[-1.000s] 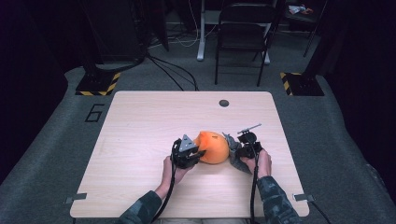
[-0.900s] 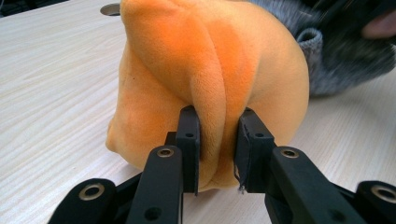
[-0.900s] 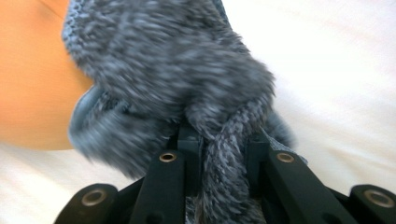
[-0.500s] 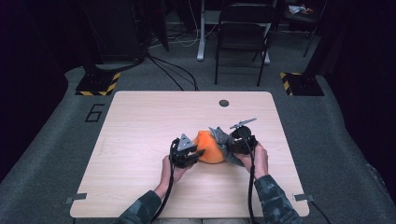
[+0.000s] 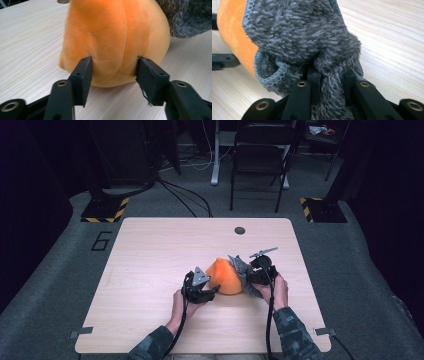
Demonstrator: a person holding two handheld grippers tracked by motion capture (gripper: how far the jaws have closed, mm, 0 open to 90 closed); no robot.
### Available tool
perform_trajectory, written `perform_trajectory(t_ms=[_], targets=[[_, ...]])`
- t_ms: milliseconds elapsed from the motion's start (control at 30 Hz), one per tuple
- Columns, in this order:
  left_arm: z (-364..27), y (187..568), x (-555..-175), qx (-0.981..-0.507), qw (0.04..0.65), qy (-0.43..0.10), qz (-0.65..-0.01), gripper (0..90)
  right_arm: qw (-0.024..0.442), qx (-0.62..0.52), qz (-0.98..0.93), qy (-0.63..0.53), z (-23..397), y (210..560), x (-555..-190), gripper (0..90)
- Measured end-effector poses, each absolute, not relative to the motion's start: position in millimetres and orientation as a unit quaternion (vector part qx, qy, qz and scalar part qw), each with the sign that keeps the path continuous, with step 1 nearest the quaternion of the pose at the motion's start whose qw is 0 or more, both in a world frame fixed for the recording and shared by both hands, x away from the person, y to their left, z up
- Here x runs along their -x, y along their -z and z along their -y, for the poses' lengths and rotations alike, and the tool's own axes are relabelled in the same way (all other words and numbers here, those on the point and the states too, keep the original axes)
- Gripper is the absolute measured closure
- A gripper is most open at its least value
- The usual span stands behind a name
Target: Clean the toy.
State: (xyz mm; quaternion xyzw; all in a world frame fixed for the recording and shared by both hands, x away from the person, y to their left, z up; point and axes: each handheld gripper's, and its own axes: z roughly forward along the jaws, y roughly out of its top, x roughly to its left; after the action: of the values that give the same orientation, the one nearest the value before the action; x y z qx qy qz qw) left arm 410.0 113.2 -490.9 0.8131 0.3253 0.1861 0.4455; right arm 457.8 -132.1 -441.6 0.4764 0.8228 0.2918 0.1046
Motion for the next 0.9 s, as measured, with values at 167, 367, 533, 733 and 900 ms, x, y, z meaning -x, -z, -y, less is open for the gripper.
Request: perform_trajectory(t_ms=[167, 367, 533, 733, 900], targets=[[-114.4, 495.2, -414.7, -0.805, 0.458, -0.189, -0.326, 75.5, 0.108, -0.469, -0.828, -0.287, 131.2, 435.8, -459.3, 75.3], [-120.0, 488.9, -411.9, -0.795, 0.473, -0.171, -0.338, 79.3, 0.145, -0.442, -0.834, -0.296, 118.6, 407.9, -448.7, 75.2], [-117.4, 481.2, -401.3, -0.8, 0.475, -0.172, -0.326, 79.8, 0.203, -0.381, -0.86, -0.273, 69.7, 389.6, -431.8, 75.1], [-120.3, 487.6, -407.6, -0.804, 0.467, -0.167, -0.328, 79.7, 0.201, -0.392, -0.86, -0.258, 66.3, 403.0, -437.1, 75.1], [-122.2, 490.2, -411.8, -0.803, 0.468, -0.162, -0.331, 79.7, 0.193, -0.406, -0.853, -0.264, 80.8, 410.2, -445.2, 75.1]])
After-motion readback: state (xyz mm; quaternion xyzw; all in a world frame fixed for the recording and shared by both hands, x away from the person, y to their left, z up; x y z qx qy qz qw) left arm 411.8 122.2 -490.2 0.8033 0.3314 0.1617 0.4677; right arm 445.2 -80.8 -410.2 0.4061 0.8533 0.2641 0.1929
